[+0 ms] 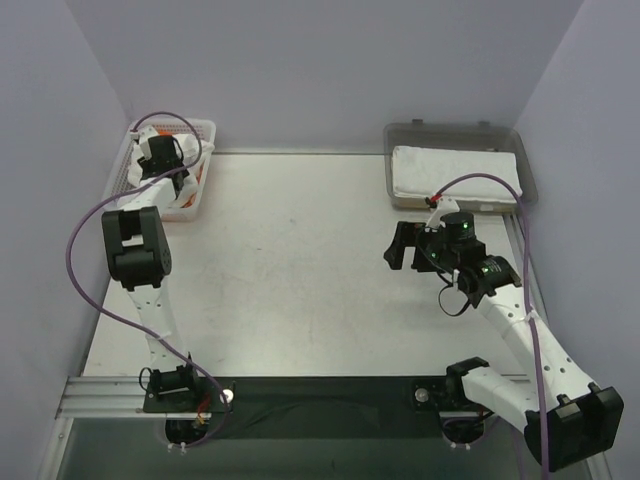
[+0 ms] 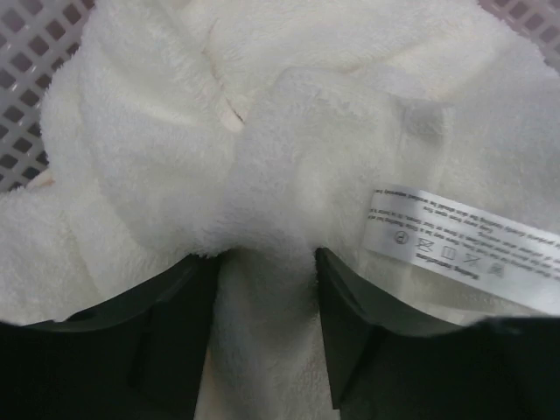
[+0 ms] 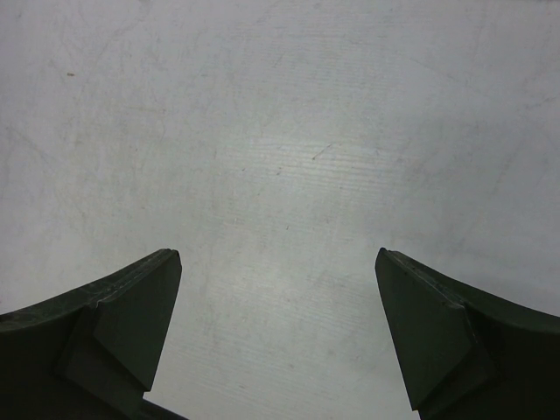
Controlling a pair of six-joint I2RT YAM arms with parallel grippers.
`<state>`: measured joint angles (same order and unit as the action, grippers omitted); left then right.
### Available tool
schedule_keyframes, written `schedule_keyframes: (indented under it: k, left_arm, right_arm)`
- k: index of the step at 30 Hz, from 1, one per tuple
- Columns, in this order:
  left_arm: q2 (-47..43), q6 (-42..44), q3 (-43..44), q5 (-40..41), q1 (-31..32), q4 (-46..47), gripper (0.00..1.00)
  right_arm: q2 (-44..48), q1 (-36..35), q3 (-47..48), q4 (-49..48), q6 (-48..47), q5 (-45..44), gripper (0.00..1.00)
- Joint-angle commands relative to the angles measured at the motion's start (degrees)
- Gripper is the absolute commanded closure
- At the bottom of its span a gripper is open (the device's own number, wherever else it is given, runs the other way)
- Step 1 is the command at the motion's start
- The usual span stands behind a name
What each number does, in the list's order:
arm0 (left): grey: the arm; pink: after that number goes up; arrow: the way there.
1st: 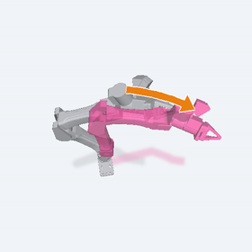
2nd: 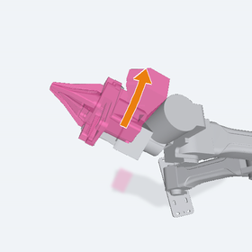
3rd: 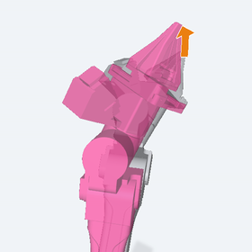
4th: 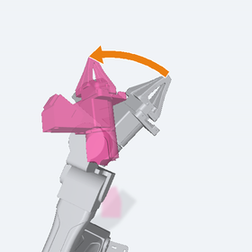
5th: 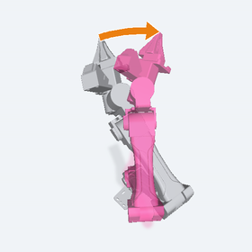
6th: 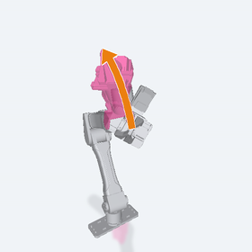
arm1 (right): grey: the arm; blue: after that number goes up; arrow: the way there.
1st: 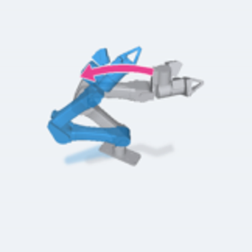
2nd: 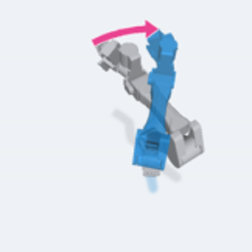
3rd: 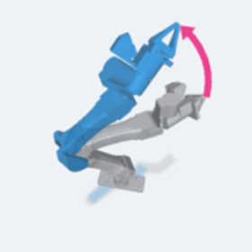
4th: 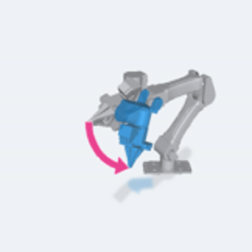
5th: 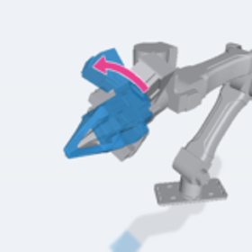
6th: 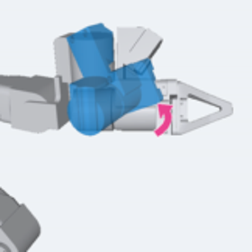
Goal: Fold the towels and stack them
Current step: Grab crumpled towel, then move the towel to the center of the board
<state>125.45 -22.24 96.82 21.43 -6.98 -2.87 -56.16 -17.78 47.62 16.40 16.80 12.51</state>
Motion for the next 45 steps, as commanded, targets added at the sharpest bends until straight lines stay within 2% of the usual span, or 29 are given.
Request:
schedule_keyframes:
  k: [1, 2, 3, 5, 9, 12, 13, 15, 16, 17, 21, 23, 27, 28, 30, 31, 33, 34, 35, 38, 42, 45]
  left_arm:
    - [0.1, 2.1, 2.0, 0.9, -0.5, 6.1, 0.58]
    - [-1.6, 2.2, 0.9, 0.9, -0.5, 7.4, 0.70]
    - [-2.7, 2.5, -0.6, 0.9, -0.4, 8.5, 0.90]
    - [-6.4, 3.3, -1.2, 0.9, -0.4, 10.1, 1.00]
    - [-14.6, 3.4, 0.6, -0.9, 0.4, 8.9, 1.00]
    - [-19.9, 5.3, 7.0, -2.4, 3.2, 4.8, 1.00]
    - [-20.6, 6.0, 9.7, -3.6, 5.2, 0.2, 1.00]
    - [-22.0, 6.0, 17.4, -5.2, 6.5, -3.6, 1.00]
    - [-22.3, 6.0, 19.8, -6.6, 9.9, -6.8, 1.00]
    - [-22.6, 6.6, 24.9, -6.8, 11.6, -8.2, 1.00]
    - [-23.0, 10.0, 34.8, -9.0, 19.1, -14.9, 1.00]
    - [-26.0, 9.4, 33.8, -11.8, 22.3, -15.9, 1.00]
    - [-34.4, 5.9, 21.7, -17.7, 27.8, -15.3, 1.00]
    - [-36.6, 4.6, 14.4, -19.9, 29.1, -14.2, 1.00]
    - [-42.9, 3.2, 6.1, -23.4, 32.5, -12.3, 1.00]
    - [-44.9, 1.9, -2.2, -26.4, 36.3, -11.2, 1.00]
    - [-51.2, 0.5, -10.0, -27.8, 40.4, -10.9, 1.00]
    - [-53.3, -0.8, -15.4, -28.3, 46.0, -8.9, 1.00]
    - [-57.2, -1.2, -24.1, -29.2, 48.6, -7.6, 1.00]
    - [-60.7, -3.6, -38.0, -31.4, 60.7, -3.0, 1.00]
    - [-56.6, -2.2, -43.3, -30.1, 73.1, -1.4, 0.98]
    - [-53.1, -2.0, -41.8, -31.4, 77.7, -1.3, 0.87]
  right_arm:
    - [-1.0, -0.5, 0.3, 0.6, -1.3, 0.3, 0.00]
    - [-1.3, -0.5, 0.5, 0.7, -1.4, 0.2, 0.00]
    - [-1.5, -0.5, 0.8, 0.8, -1.2, 0.2, 0.00]
    - [-1.4, -0.5, 0.9, 1.0, -1.0, 0.6, 0.00]
    - [-0.3, -0.6, 0.5, 1.0, 0.3, 1.8, 0.00]
    - [0.9, -0.8, -0.1, 1.2, 1.1, 2.7, 0.00]
    - [1.3, -1.1, -0.5, 1.2, 1.7, 2.9, 0.00]
    - [3.1, -1.6, -0.9, 1.2, 2.4, 3.0, 0.00]
    - [3.9, -1.9, -0.9, 1.3, 2.6, 2.9, 0.01]
    - [5.7, -2.1, -1.3, 1.4, 3.3, 3.0, 0.01]
    - [10.6, -3.0, -1.4, 2.5, 4.2, 2.3, 0.01]
    - [13.4, -3.1, -0.9, 4.2, 4.2, 1.7, 0.01]
    - [18.0, -3.3, -0.4, 6.2, 4.0, 0.0, 0.01]
    - [18.7, -3.2, 0.1, 7.1, 3.7, -0.7, 0.01]
    - [20.6, -3.4, 0.5, 7.9, 3.3, -1.2, 0.01]
    - [21.1, -3.4, 0.8, 8.6, 3.0, -1.3, 0.01]
    - [22.8, -3.5, 1.1, 9.3, 2.7, -2.2, 0.01]
    - [24.1, -3.5, 1.0, 10.0, 2.2, -2.5, 0.01]
    - [24.8, -3.5, 0.8, 10.1, 2.2, -3.5, 0.01]
    - [26.2, -3.4, -0.1, 10.2, 1.3, -4.5, 0.01]
    - [24.4, -3.6, -1.2, 10.1, 1.6, -4.3, 0.01]
    - [21.7, -3.6, -1.1, 10.1, 1.3, -3.6, 0.01]
